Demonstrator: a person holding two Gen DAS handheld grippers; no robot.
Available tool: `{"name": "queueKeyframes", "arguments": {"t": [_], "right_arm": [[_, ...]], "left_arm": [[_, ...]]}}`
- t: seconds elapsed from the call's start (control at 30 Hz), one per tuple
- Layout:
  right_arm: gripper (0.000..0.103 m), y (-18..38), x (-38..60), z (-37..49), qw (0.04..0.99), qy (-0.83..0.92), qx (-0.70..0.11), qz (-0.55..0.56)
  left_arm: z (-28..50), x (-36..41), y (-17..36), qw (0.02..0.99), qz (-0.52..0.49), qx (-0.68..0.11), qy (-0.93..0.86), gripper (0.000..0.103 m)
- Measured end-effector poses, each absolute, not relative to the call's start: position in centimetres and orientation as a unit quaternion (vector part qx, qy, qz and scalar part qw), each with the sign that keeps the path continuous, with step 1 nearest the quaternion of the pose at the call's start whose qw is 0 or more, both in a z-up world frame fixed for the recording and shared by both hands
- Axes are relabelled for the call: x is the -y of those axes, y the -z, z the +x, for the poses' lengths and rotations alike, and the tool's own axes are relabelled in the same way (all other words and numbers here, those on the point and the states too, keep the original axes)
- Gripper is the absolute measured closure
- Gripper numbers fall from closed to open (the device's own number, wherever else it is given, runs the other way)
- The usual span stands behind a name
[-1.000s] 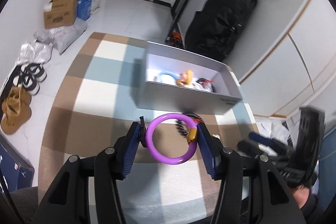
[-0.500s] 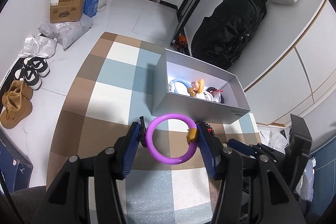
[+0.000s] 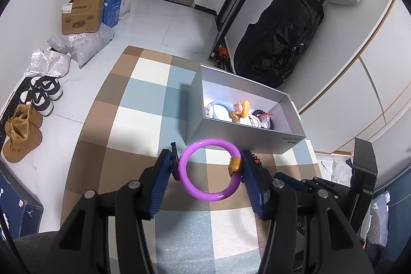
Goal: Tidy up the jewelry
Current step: 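Carry the ring toward the box while the right gripper grasps the yellow-green charm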
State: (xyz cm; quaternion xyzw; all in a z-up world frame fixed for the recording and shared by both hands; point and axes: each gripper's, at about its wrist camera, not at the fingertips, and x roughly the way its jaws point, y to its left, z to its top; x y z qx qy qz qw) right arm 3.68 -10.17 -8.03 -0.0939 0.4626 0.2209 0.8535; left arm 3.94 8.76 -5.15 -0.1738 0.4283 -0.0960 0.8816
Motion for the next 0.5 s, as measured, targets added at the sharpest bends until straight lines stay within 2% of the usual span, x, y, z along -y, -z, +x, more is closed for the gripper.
{"name": "queueKeyframes", "arguments": {"t": [0.5], "right_arm": [[0.086,5.8,11.6,3.8,0.855,-0.258,-0.450,-0.008]], "left_arm": [[3.9,-7.0,4.4,0.890,-0.146,-0.422,0.097,0.054]]}}
